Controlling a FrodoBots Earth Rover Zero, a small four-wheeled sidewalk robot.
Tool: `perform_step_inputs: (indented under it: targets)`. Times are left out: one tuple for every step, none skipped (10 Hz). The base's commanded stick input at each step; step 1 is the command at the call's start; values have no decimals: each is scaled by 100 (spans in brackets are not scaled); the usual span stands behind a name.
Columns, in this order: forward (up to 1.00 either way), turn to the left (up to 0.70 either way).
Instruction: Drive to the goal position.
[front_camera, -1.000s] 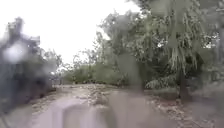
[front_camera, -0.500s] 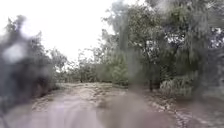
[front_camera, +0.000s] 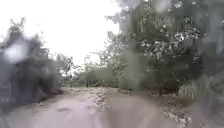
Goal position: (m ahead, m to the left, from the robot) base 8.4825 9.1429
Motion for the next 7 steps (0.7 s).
perform_step_inputs:
  targets:
    - [70,0]
    - [70,0]
    - [70,0]
    - [70,0]
    - [70,0]
    - [70,0]
    - [70,0]
